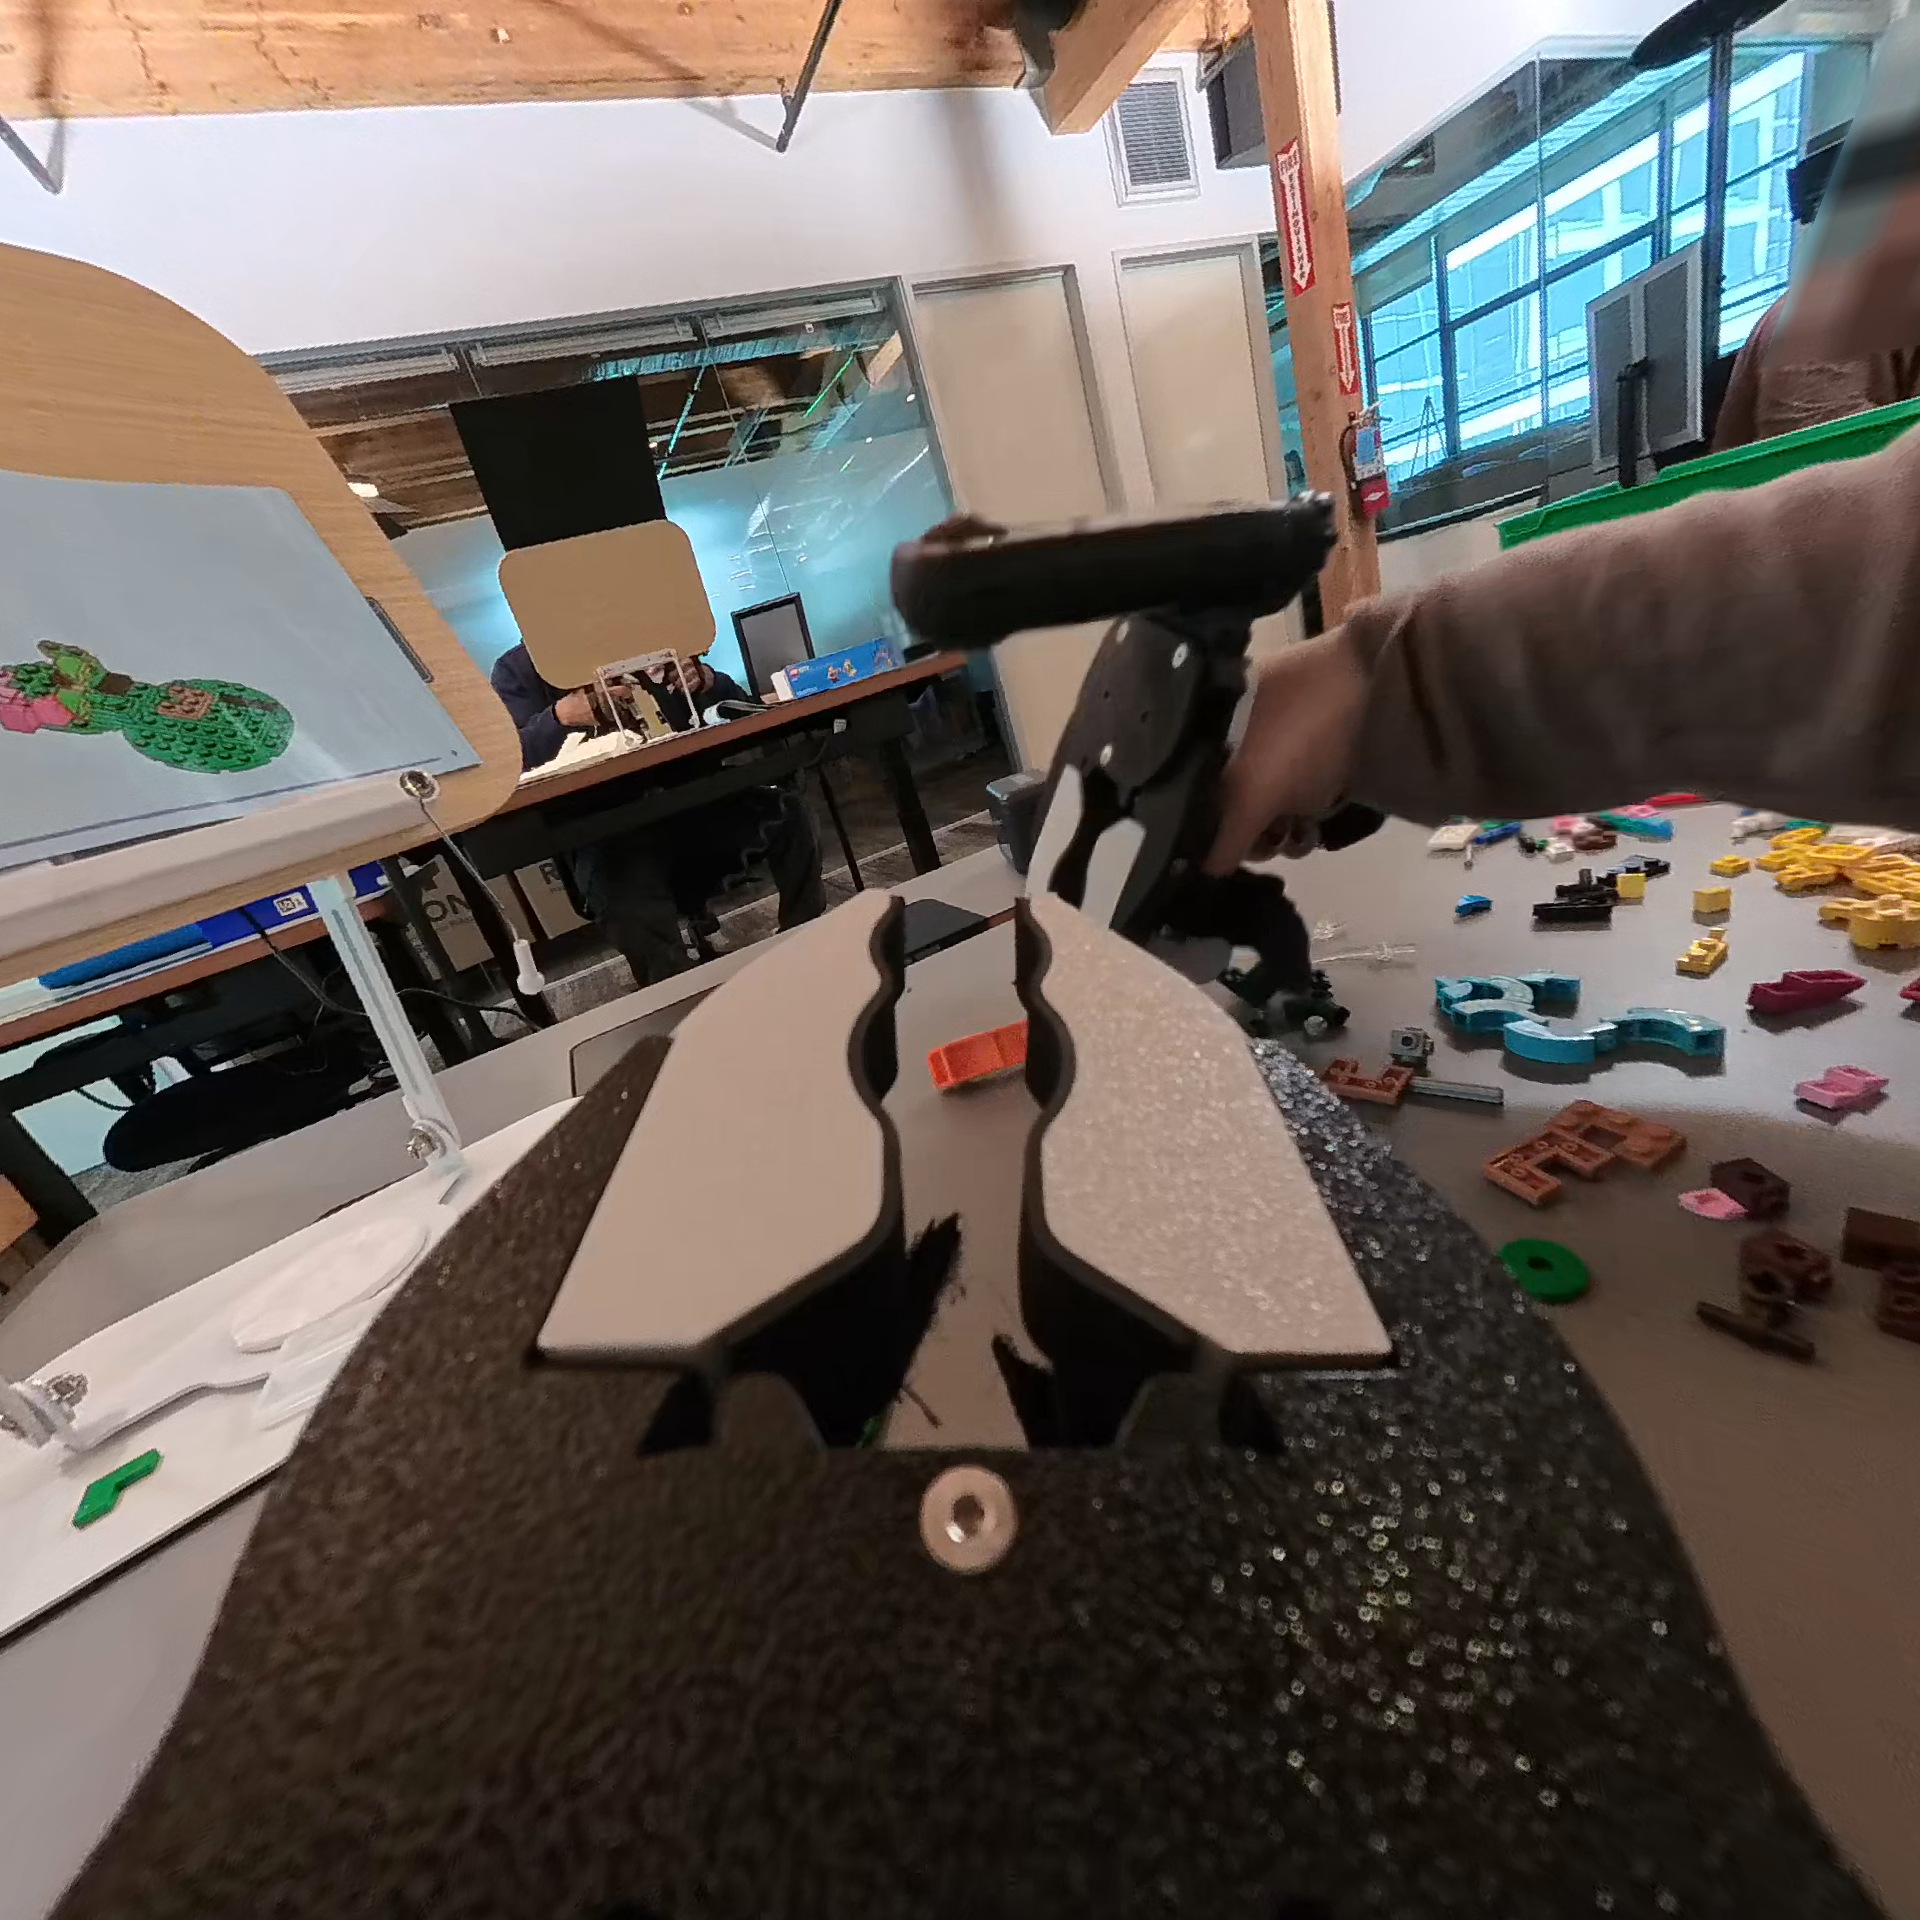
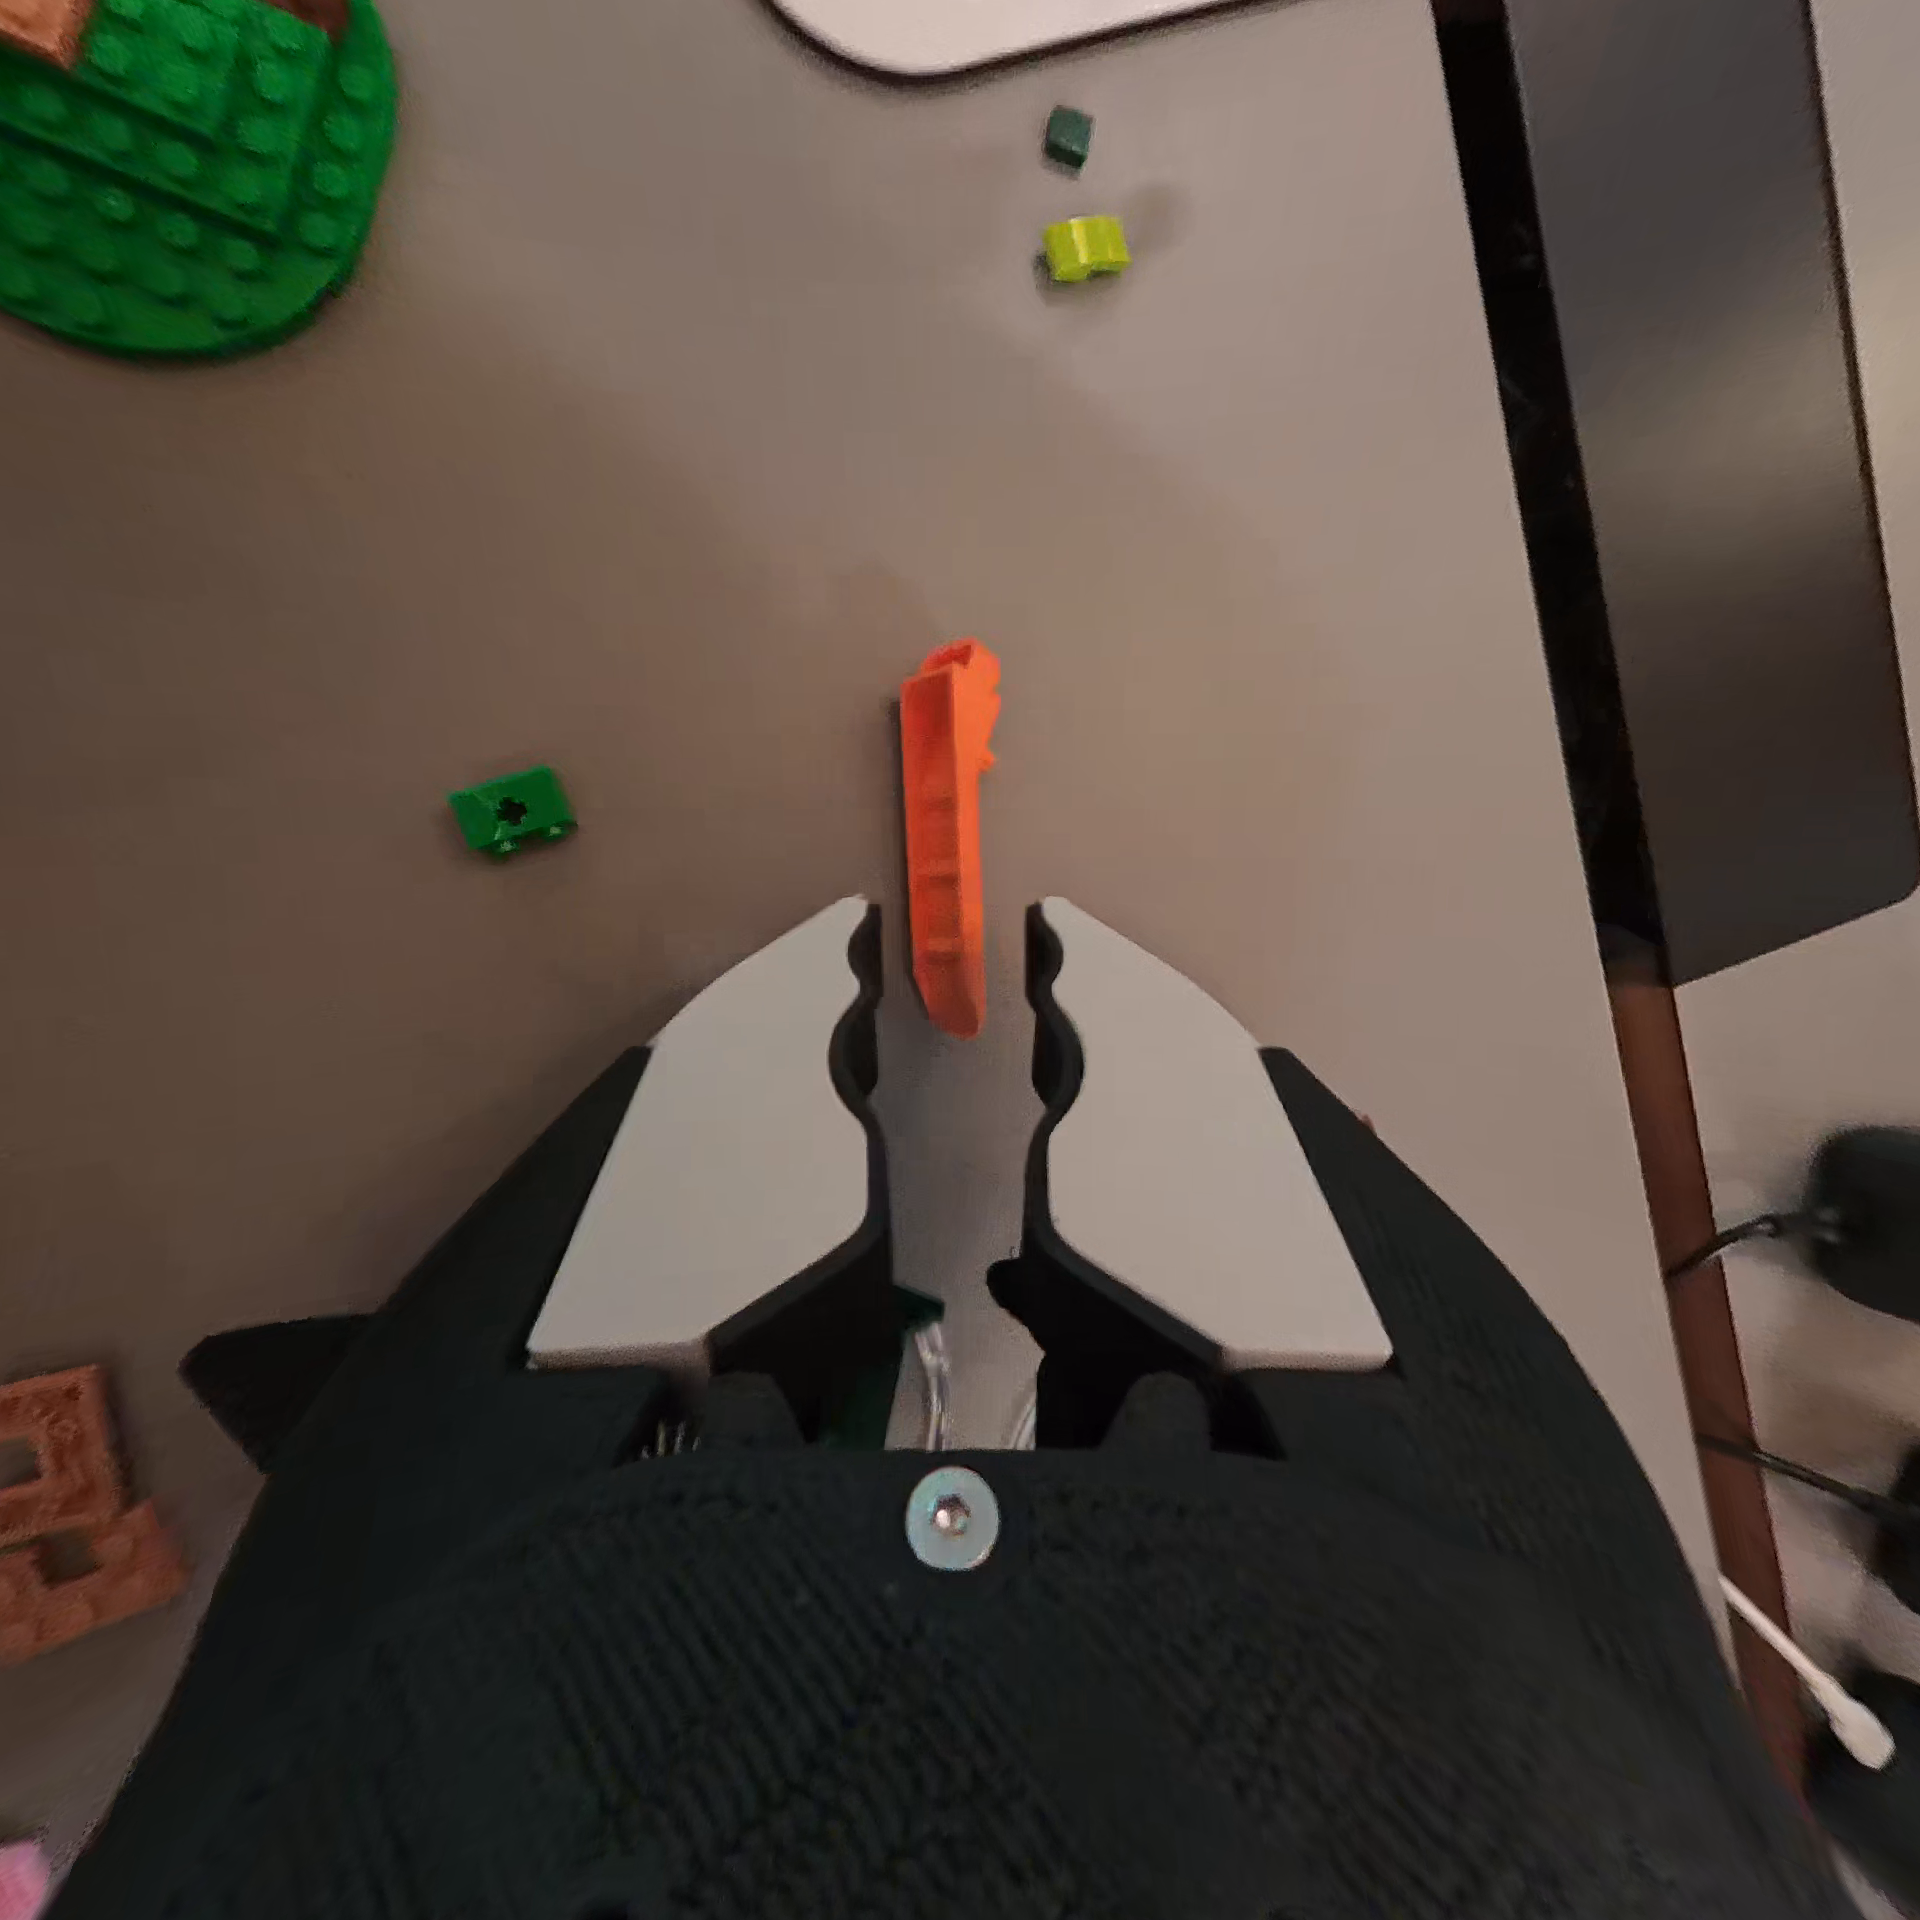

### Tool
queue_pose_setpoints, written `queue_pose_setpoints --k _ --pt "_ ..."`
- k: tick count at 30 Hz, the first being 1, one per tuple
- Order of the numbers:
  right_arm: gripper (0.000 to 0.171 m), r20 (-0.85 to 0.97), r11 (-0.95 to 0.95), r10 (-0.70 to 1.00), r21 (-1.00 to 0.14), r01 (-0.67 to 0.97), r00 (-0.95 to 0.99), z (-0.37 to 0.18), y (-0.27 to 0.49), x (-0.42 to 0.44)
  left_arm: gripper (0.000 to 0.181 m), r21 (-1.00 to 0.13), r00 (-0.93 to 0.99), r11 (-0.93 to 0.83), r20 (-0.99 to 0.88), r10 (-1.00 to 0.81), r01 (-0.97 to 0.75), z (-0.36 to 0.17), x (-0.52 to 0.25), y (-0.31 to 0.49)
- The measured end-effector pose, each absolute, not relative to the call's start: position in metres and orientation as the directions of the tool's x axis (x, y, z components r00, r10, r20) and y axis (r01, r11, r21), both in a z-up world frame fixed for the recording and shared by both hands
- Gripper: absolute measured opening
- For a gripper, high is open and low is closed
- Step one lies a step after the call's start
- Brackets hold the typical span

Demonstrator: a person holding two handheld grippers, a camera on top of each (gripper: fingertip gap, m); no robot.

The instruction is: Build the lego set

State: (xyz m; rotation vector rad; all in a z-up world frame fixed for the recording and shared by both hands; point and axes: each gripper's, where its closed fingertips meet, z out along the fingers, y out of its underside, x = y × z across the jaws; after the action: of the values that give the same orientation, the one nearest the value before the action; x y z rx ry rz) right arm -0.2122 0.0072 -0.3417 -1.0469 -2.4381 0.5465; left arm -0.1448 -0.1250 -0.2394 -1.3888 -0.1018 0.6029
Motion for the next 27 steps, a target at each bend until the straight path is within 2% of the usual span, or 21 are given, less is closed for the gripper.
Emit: queue_pose_setpoints --k 1,3,8,12,18,27 --pt "0.027 0.199 0.613 0.759 -0.54 0.577 -0.62 -0.335 0.008 -0.208 0.019 -0.939 0.846 0.057 -0.278 0.454 -0.339 -0.24 -0.145 -0.125" --pt "0.028 0.122 0.562 0.771 -0.592 0.578 -0.625 -0.323 0.01 -0.192 0.019 -0.939 0.847 0.056 -0.277 0.454 -0.338 -0.24 -0.145 -0.125" --pt "0.027 0.021 0.524 0.765 -0.601 0.604 -0.643 -0.319 0.029 -0.147 0.019 -0.939 0.847 0.054 -0.282 0.45 -0.341 -0.24 -0.144 -0.123" --pt "0.028 -0.001 0.521 0.7 -0.683 0.512 -0.714 -0.315 -0.007 -0.141 0.019 -0.939 0.85 0.059 -0.278 0.448 -0.338 -0.239 -0.144 -0.123" --pt "0.027 0.09 0.663 0.581 -0.63 0.406 -0.809 -0.337 -0.056 -0.159 0.019 -0.939 0.853 0.062 -0.279 0.441 -0.339 -0.239 -0.142 -0.123" --pt "0.026 0.05 0.686 0.557 -0.591 0.424 -0.829 -0.349 -0.065 -0.178 0.019 -0.933 0.852 0.051 -0.301 0.428 -0.356 -0.24 -0.139 -0.121"
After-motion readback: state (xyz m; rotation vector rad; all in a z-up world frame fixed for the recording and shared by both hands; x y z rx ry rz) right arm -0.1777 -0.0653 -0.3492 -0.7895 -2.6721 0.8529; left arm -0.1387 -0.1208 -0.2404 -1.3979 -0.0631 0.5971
